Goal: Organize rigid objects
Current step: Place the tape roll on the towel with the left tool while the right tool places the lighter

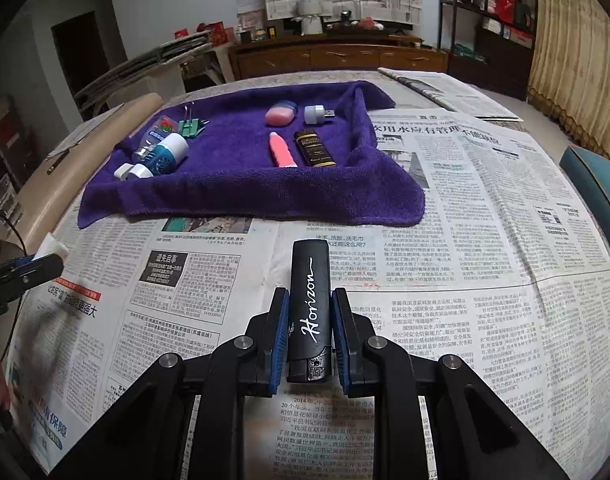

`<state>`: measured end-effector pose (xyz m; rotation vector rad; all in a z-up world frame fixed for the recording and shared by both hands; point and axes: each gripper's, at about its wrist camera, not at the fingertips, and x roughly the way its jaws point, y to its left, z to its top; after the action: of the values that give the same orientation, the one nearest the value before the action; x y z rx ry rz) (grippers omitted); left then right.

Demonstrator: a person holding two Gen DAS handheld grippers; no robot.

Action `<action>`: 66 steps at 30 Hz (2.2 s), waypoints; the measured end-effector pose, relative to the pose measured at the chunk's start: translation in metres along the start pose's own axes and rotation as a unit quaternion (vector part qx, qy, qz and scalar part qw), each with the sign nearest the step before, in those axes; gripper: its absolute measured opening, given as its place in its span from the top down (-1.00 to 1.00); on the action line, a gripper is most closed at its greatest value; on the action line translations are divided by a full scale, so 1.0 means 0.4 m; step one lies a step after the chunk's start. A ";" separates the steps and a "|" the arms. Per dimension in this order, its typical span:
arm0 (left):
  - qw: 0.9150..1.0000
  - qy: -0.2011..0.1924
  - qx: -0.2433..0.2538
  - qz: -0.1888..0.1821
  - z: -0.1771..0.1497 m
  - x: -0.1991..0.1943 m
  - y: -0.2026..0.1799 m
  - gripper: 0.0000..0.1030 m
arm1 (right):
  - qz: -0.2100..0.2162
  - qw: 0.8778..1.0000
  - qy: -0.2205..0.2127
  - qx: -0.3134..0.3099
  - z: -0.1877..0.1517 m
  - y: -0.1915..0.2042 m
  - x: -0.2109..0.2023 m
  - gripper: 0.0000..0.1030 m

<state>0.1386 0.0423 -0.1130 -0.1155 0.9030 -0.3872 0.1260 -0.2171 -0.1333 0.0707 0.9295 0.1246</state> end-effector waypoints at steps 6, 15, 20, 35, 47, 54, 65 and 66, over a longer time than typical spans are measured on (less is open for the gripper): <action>1.000 0.008 0.009 -0.007 0.025 0.022 -0.027 0.45 | 0.027 1.000 -0.001 -0.007 0.023 -0.001 -0.005 0.58; 1.000 0.006 0.016 -0.008 0.142 0.048 -0.036 0.45 | 0.060 0.998 -0.020 -0.028 0.158 0.021 0.009 0.58; 1.000 0.006 0.004 -0.020 0.227 0.086 -0.020 0.45 | 0.089 0.995 -0.024 -0.036 0.246 0.046 0.041 0.58; 0.994 0.088 0.058 -0.014 0.353 0.305 -0.074 0.45 | 0.139 0.982 0.054 -0.112 0.329 0.107 0.219 0.58; 0.984 0.142 0.104 0.020 0.337 0.395 -0.093 0.45 | 0.149 0.974 0.076 -0.151 0.331 0.096 0.281 0.58; 0.980 0.148 0.130 0.030 0.337 0.403 -0.106 0.44 | 0.165 0.968 0.075 -0.172 0.325 0.096 0.298 0.58; 0.974 0.158 0.157 0.030 0.322 0.404 -0.135 -0.01 | 0.185 0.961 0.094 -0.184 0.328 0.065 0.283 0.48; 0.974 0.158 0.156 0.031 0.321 0.402 -0.136 -0.01 | 0.186 0.960 0.096 -0.184 0.326 0.064 0.281 0.44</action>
<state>0.3131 -0.0762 -0.1389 0.2704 1.1444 -0.4933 0.2952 -0.1774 -0.1416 -0.1160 1.0657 0.6611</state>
